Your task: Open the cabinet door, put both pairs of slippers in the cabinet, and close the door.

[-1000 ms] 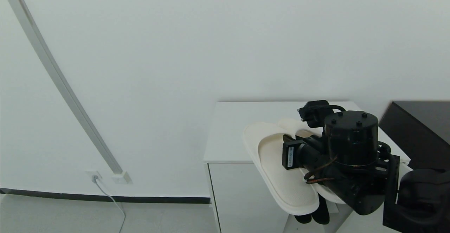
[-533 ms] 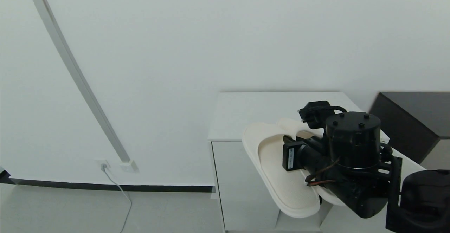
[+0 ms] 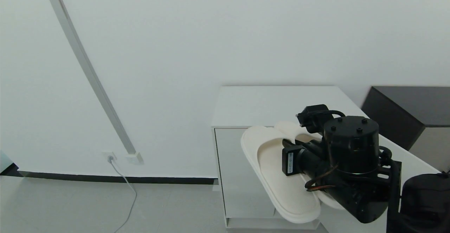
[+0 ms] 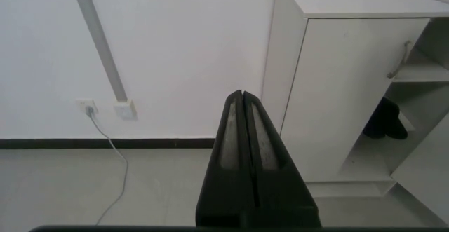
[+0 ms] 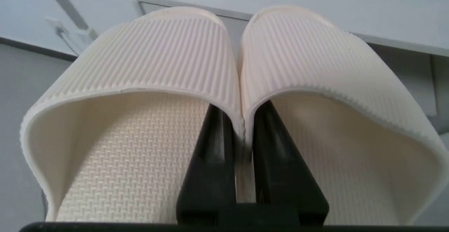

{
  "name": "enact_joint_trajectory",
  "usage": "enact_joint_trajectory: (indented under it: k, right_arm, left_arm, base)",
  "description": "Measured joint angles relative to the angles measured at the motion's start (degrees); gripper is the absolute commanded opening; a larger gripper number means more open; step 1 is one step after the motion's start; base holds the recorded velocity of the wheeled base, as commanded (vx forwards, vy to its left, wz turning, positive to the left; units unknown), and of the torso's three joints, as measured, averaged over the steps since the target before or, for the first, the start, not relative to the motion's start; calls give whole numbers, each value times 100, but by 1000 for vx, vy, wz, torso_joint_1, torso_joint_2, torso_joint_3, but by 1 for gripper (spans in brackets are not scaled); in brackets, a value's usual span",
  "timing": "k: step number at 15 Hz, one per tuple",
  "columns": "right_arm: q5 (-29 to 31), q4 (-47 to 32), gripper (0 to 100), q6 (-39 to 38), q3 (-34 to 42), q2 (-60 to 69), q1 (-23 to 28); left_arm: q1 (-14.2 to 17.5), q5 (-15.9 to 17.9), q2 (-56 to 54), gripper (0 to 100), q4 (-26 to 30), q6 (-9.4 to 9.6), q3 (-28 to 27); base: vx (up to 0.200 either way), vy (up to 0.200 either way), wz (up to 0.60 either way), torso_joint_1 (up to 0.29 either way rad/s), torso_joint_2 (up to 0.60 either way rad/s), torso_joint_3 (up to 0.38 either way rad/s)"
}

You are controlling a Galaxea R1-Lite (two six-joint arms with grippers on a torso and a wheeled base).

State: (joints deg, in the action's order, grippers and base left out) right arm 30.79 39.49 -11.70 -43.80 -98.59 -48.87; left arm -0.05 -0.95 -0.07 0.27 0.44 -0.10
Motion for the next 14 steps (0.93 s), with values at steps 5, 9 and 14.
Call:
enact_joint_trajectory:
  k: [5, 9, 14]
  right_arm:
    - [-1, 4, 0, 33, 34, 0, -22]
    - [-1, 4, 0, 35, 37, -1, -35]
    - [10, 4, 0, 35, 39, -1, -22]
  left_arm:
    - [5, 0, 0, 0, -2, 0, 0]
    - [0, 0, 0, 0, -2, 0, 7]
    - [5, 2, 0, 0, -2, 0, 10]
  base:
    - [0, 0, 0, 0, 0, 0]
    - [0, -200, 0, 5, 0, 1]
    - [0, -200, 0, 4, 5, 0]
